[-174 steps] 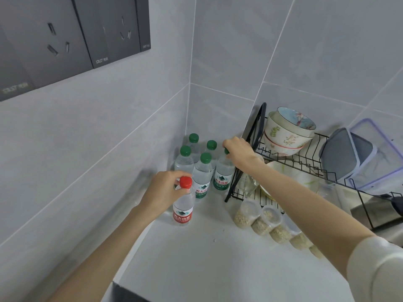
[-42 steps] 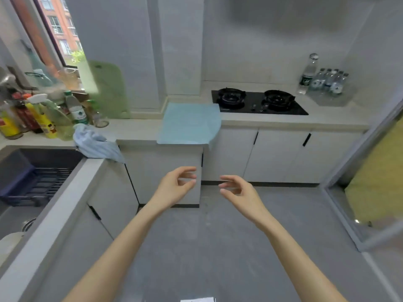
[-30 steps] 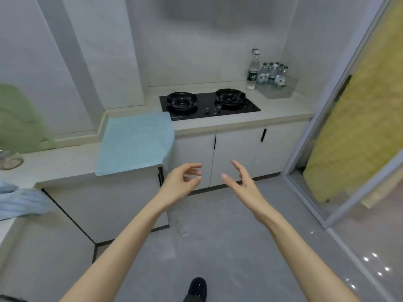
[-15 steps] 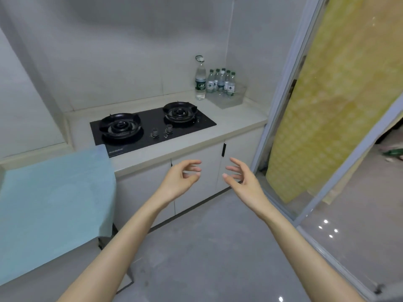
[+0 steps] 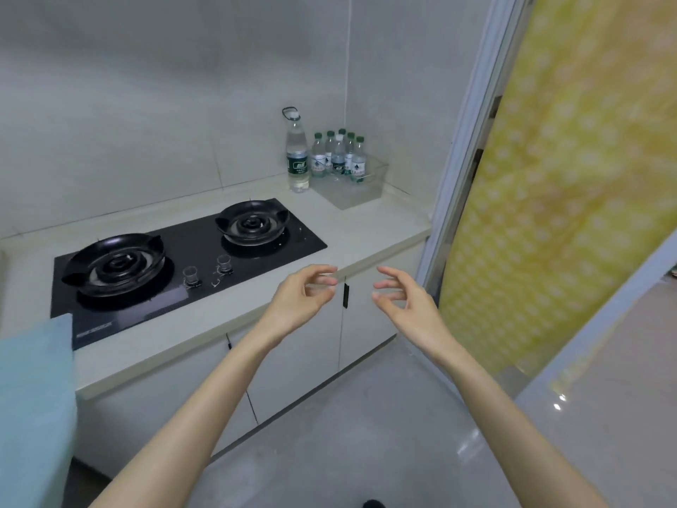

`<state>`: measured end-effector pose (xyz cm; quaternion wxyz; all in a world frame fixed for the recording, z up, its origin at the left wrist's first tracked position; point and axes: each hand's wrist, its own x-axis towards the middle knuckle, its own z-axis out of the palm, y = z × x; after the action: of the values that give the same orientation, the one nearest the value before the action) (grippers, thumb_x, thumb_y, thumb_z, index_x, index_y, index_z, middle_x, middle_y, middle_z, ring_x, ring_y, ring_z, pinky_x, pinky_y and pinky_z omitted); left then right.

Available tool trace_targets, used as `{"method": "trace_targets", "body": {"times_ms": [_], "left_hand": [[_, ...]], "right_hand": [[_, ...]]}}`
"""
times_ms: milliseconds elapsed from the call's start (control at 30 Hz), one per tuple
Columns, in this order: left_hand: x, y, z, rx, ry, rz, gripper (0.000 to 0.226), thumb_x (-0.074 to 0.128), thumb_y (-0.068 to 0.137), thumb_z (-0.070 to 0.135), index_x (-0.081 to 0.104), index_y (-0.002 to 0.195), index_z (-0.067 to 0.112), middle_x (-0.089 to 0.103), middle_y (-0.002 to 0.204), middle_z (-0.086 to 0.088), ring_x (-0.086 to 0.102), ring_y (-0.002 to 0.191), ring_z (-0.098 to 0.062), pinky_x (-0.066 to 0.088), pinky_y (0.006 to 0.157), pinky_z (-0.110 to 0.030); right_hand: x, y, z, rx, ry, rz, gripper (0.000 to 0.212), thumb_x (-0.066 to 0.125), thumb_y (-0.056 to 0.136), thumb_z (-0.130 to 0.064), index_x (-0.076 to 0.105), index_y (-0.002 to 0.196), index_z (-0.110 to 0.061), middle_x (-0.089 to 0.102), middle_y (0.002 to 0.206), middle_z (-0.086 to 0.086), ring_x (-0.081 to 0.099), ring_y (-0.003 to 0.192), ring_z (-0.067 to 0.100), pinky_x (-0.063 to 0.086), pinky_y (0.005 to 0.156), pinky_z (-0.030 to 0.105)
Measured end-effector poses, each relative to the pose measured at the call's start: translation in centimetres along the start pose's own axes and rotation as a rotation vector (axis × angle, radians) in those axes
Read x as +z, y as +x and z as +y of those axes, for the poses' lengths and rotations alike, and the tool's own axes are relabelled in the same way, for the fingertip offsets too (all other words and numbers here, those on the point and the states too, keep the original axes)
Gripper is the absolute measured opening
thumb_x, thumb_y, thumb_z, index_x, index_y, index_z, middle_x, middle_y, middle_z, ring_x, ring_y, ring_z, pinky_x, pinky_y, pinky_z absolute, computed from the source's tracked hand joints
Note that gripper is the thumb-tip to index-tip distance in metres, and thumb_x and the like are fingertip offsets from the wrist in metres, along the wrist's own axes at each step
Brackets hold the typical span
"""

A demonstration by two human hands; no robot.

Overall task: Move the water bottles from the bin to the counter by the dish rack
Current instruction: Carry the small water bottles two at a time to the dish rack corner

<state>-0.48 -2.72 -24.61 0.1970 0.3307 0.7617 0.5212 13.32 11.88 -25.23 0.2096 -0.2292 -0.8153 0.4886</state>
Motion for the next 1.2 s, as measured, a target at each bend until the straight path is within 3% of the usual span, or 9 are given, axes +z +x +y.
{"method": "trace_targets", "body": {"times_ms": [100,200,300,400,533,600,833,1000,1200], "left_hand": [[1.6,5.4,1.3,-0.006,-0.006,0.027,0.028,0.061,0.091,0.016,0.061,0.115,0.03,0.068,0.108,0.008,0.063,0.078,-0.005,0.05,0.076,-0.023],[2.4,10.1,2.5,-0.013,-0.02,0.061,0.028,0.061,0.091,0.015,0.061,0.113,0.032,0.068,0.109,0.006,0.064,0.082,-0.008,0.052,0.082,-0.03],[2.9,14.8,3.3,-0.028,-0.022,0.076,0.028,0.061,0.091,0.014,0.061,0.112,0.032,0.068,0.108,0.006,0.066,0.092,-0.016,0.052,0.085,-0.032],[2.8,19.2,3.1,-0.019,-0.014,0.093,0.028,0.061,0.091,0.015,0.061,0.111,0.035,0.067,0.11,0.008,0.066,0.094,-0.016,0.052,0.084,-0.028],[2.4,24.9,2.4,-0.036,-0.032,0.112,0.028,0.061,0.092,0.016,0.061,0.115,0.032,0.066,0.112,0.009,0.066,0.092,-0.014,0.055,0.086,-0.034],[2.0,28.7,1.9,-0.056,-0.076,0.116,0.028,0.06,0.092,0.015,0.062,0.115,0.031,0.066,0.111,0.01,0.066,0.089,-0.01,0.055,0.087,-0.036],[0.1,41.3,-0.1,-0.044,-0.081,0.127,0.033,0.061,0.092,0.016,0.061,0.123,0.026,0.062,0.119,0.011,0.064,0.095,-0.006,0.052,0.092,-0.032],[-1.2,50.2,-1.7,-0.054,-0.039,0.098,0.031,0.062,0.09,0.016,0.061,0.118,0.029,0.062,0.12,0.007,0.062,0.097,-0.009,0.051,0.091,-0.031],[-1.2,57.5,-4.2,-0.106,0.002,0.132,0.033,0.063,0.09,0.029,0.06,0.124,0.028,0.055,0.124,0.014,0.049,0.116,-0.009,0.038,0.097,-0.024]], "right_hand": [[-2.7,5.5,1.2,-0.028,-0.009,-0.02,0.044,0.061,0.093,-0.022,0.048,0.134,-0.024,0.06,0.109,-0.009,0.058,0.091,-0.008,0.041,0.072,-0.001],[-4.9,10.5,2.0,-0.041,-0.006,-0.048,0.043,0.062,0.093,-0.022,0.049,0.134,-0.024,0.061,0.111,-0.01,0.059,0.091,-0.008,0.043,0.073,0.002],[-6.5,15.5,2.9,-0.043,0.019,-0.06,0.042,0.062,0.093,-0.022,0.05,0.133,-0.025,0.062,0.118,-0.006,0.062,0.1,0.006,0.044,0.071,0.002],[-7.3,20.4,3.6,-0.048,0.038,-0.086,0.043,0.061,0.093,-0.023,0.049,0.134,-0.026,0.06,0.119,-0.007,0.06,0.103,0.008,0.046,0.071,0.004],[-7.3,27.1,4.8,-0.058,0.042,-0.088,0.042,0.062,0.092,-0.023,0.05,0.132,-0.028,0.06,0.119,-0.008,0.06,0.103,0.008,0.048,0.085,0.021],[-6.9,31.1,5.4,-0.059,0.043,-0.079,0.042,0.063,0.092,-0.022,0.051,0.131,-0.028,0.061,0.117,-0.008,0.061,0.101,0.009,0.048,0.086,0.021],[-5.9,43.4,6.9,-0.075,-0.024,-0.061,0.041,0.063,0.091,-0.02,0.051,0.129,-0.029,0.059,0.118,-0.009,0.062,0.102,0.013,0.047,0.073,0.011],[-5.5,51.7,7.9,-0.056,-0.025,-0.019,0.039,0.065,0.09,-0.017,0.052,0.125,-0.029,0.059,0.119,-0.008,0.061,0.103,0.019,0.052,0.089,0.032],[-5.2,60.6,8.8,-0.024,-0.008,0.039,0.036,0.062,0.091,-0.009,0.054,0.126,-0.016,0.056,0.118,-0.005,0.06,0.105,0.025,0.046,0.088,0.027]]}}
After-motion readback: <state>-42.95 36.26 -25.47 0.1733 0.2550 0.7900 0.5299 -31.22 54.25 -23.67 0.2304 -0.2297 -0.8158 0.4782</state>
